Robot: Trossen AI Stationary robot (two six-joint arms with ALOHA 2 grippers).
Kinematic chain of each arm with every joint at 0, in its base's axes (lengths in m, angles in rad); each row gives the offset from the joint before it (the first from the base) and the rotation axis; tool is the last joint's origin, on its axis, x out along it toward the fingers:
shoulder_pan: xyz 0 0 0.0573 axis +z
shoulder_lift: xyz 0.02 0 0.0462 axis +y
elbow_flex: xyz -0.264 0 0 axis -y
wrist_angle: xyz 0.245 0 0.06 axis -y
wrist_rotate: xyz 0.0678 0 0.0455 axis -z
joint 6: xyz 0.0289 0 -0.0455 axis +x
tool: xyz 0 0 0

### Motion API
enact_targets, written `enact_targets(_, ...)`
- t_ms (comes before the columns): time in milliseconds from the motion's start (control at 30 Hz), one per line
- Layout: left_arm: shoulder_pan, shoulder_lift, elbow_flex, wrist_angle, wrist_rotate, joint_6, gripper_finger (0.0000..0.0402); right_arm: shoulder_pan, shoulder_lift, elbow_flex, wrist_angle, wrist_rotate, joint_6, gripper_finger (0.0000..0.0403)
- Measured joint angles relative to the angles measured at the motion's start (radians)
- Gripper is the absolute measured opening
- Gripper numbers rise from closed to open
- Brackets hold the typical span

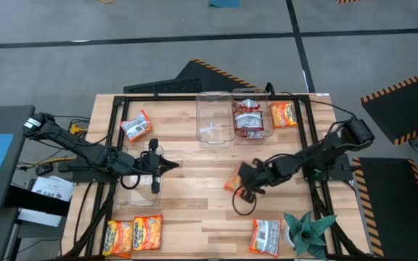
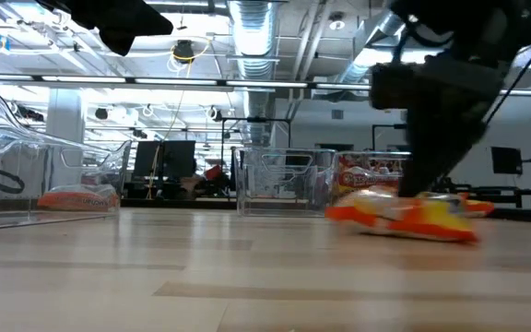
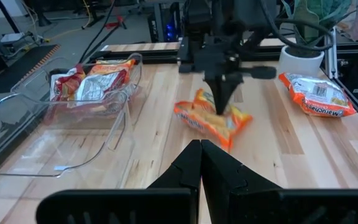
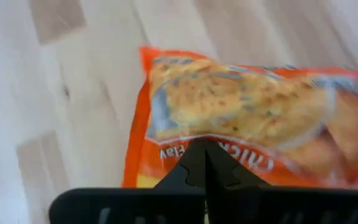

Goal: Sort Maruchan noodles
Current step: Put the orange noodle pack into the top left transparent bin

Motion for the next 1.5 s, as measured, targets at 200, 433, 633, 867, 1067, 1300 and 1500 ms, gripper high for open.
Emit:
enact_targets(200,0.000,0.000,0.000,-0.002,0.001,-0.001,0.0000,-0.012,0.179,0.126,0.112,-0.001,-0.159,0.0012)
enact_targets(433,0.000,0.000,0.000,-0.006,0.001,0.003,0.0000,0.000,0.224,0.330,-0.014,-0.012,-0.364,0.0045)
enact_targets(633,0.000,0.000,0.000,-0.006,0.000,0.006,0.0000,0.014,0.158,0.356,-0.180,0.058,-0.297,0.0055)
enact_targets(867,0.000,0.000,0.000,-0.006,0.005,0.001,0.0000,0.016,0.141,0.311,-0.326,0.093,-0.148,0.0133)
enact_targets(1067,0.000,0.000,0.000,-0.006,0.005,0.001,0.0000,0.015,0.139,0.210,-0.152,0.080,-0.158,0.0232)
enact_targets(1300,0.000,0.000,0.000,-0.005,0.005,0.002,0.0000,0.026,0.133,0.205,-0.124,0.123,-0.372,0.0259)
enact_targets(1500,0.000,0.000,0.000,-0.005,0.004,0.002,0.0000,-0.026,0.163,0.207,-0.099,0.070,-0.452,0.0259)
